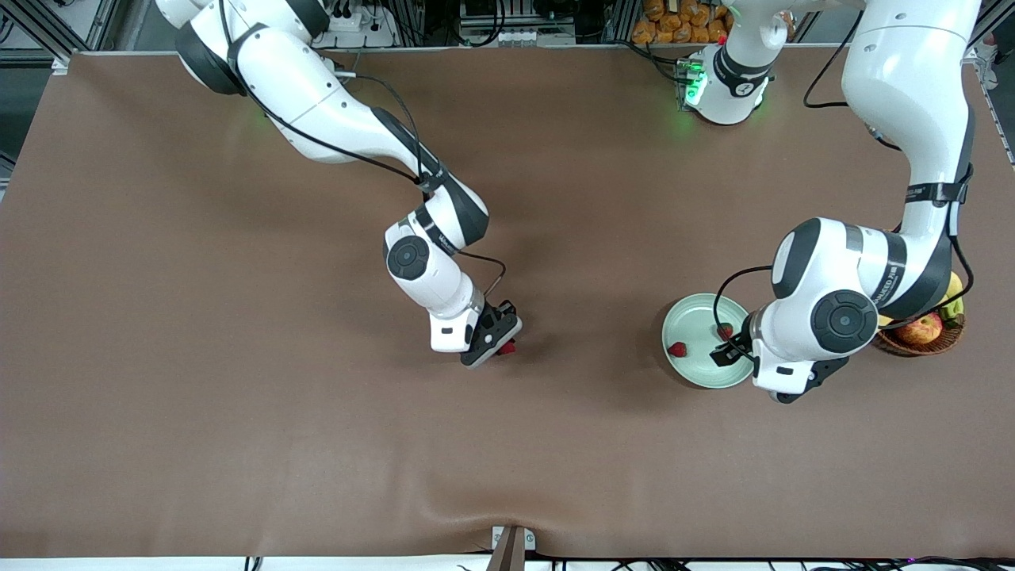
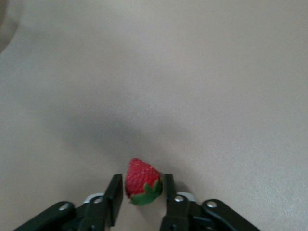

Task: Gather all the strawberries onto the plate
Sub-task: 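Set the third strawberry down with the right gripper while the left returns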

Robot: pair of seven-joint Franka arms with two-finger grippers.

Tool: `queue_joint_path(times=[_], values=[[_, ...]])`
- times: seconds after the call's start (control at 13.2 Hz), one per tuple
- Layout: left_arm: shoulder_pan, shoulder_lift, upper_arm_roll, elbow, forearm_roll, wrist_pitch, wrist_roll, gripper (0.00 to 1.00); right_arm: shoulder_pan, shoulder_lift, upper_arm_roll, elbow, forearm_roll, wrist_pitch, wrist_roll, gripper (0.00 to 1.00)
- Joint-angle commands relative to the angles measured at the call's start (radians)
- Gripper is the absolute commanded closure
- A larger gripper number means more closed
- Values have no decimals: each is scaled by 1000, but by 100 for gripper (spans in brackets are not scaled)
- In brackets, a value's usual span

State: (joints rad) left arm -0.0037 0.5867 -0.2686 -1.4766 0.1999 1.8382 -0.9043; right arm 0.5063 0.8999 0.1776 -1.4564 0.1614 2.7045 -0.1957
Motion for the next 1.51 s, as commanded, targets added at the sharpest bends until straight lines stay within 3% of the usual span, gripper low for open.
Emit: queue_joint_path(times=[0.0,0.3,0.61,0.98,1.44], values=[[7,-25,-11,13,-13,-42,8,0,-3,-7,-7,41,-2,-9,21,0],[7,-36,-23,13,-13,-48,8,0,-61,-107,-21,-24,-3,-52,19,0],[-16,-36,-75,13,-39,-47,-59,0,-136,-248,-26,-97,-8,-216,12,0],[-149,50,-93,68,-69,-24,-257,0,-149,-445,-139,-211,-60,-391,12,0],[-278,168,-89,108,-73,281,-581,2,-173,-671,-298,-252,-68,-697,18,0]])
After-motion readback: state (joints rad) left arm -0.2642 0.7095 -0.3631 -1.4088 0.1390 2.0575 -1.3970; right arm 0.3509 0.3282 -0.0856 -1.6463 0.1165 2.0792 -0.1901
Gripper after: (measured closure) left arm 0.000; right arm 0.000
